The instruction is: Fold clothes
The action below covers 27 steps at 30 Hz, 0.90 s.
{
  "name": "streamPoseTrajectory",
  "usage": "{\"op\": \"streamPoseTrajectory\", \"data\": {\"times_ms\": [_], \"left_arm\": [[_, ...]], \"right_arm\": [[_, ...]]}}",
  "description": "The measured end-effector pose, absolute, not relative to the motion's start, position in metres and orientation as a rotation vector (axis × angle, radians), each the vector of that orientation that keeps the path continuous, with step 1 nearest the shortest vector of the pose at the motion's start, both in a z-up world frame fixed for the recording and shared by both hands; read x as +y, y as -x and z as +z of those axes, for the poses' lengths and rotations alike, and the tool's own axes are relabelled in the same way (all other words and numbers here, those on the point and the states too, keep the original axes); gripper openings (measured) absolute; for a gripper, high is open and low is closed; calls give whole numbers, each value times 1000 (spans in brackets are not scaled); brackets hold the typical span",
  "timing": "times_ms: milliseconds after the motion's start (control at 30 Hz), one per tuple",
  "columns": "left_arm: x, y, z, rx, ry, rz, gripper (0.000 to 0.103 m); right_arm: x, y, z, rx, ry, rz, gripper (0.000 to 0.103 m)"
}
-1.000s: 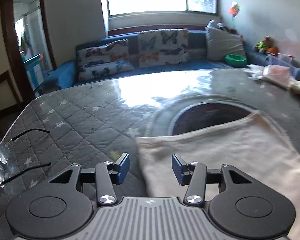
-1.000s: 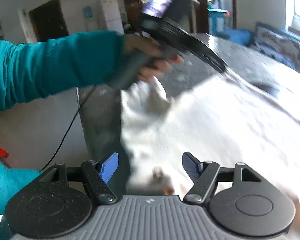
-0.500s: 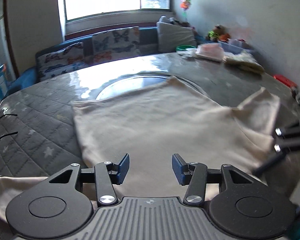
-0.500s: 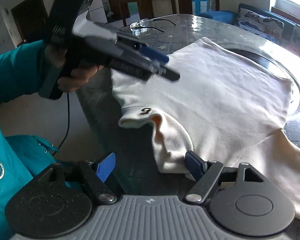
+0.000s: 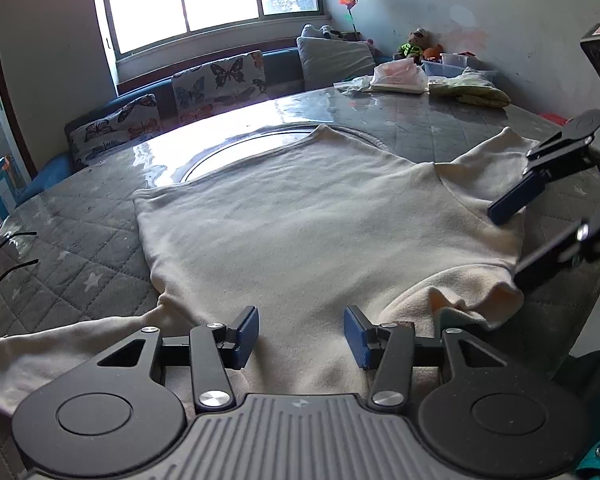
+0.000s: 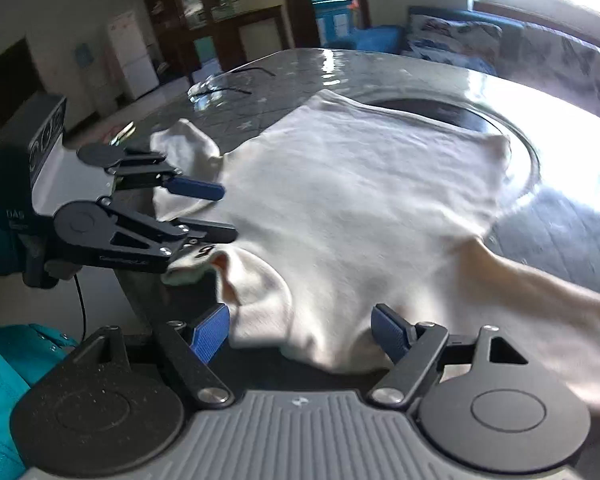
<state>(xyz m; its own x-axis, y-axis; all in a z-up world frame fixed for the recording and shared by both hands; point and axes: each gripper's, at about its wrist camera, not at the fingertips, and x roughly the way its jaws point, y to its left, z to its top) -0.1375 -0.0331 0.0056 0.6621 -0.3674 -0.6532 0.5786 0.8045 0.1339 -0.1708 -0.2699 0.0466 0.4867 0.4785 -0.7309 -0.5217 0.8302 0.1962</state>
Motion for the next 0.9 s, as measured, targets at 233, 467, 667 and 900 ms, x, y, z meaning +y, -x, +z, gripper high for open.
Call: {"op": "streamPoseTrajectory", "data": {"times_ms": [233, 467, 667, 900], "left_arm": [[-38, 134, 25, 623, -292, -574, 59], [-53, 120, 29, 662, -216, -560, 74], [-62, 107, 28, 729, -145, -497, 91], [-71, 97, 25, 810, -92, -408, 103]], "right_arm": [[-316, 160, 51, 813, -34, 385, 79], [-353, 152, 29, 836, -98, 164, 79], [-358, 162, 36, 787, -96, 98, 86], [-339, 151, 29, 772, -81, 42, 98]]}}
